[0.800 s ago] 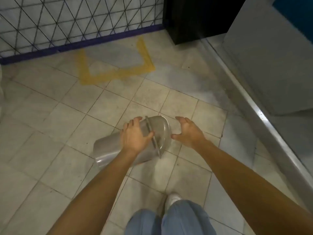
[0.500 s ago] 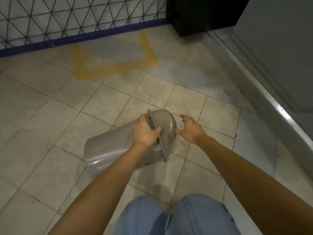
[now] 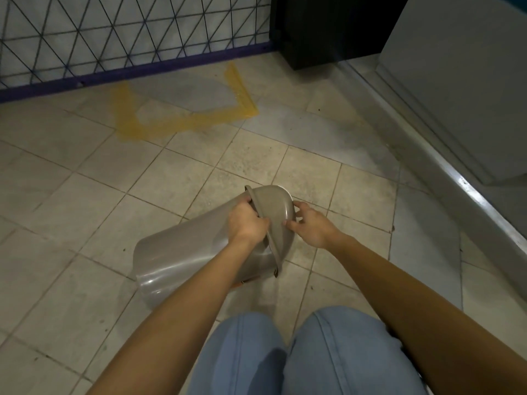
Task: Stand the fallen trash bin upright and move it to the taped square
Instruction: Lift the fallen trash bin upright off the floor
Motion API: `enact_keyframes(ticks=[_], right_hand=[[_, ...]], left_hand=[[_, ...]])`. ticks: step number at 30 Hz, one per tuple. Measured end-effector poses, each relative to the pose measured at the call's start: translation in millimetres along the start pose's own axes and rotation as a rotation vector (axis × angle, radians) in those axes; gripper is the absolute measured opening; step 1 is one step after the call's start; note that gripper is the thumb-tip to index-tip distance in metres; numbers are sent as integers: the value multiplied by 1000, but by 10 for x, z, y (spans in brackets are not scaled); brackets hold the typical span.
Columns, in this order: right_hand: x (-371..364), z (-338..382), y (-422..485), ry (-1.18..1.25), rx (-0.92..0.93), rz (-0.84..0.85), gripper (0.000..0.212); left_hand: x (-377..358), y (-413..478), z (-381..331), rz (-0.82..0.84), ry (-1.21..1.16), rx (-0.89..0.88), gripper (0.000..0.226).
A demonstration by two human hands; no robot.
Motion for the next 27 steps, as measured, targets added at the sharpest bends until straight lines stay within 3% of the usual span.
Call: enact_keyframes(ticks=[10, 16, 24, 27], right_hand=[[72, 49, -49, -6, 8, 58, 64], [72, 125, -64, 188, -49, 75, 63], [-9, -41, -39, 33, -67, 35, 69], [-126, -74, -61, 59, -94, 68, 62]], left_hand=[[114, -12, 163, 47, -332, 248, 53], [335, 40, 172, 8, -444, 267, 52], [679, 96, 94, 4, -605, 300, 54], [784, 126, 75, 31, -646, 311, 53]])
Point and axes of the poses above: each hand's wrist, its own y-axis towards the middle knuckle, its own x-axis out of the back of the hand, z = x × y, the point moved 10 cm from there along y, towards the middle knuckle, and after that the axes turned 12 degrees about -z, right-handed, at the moved point
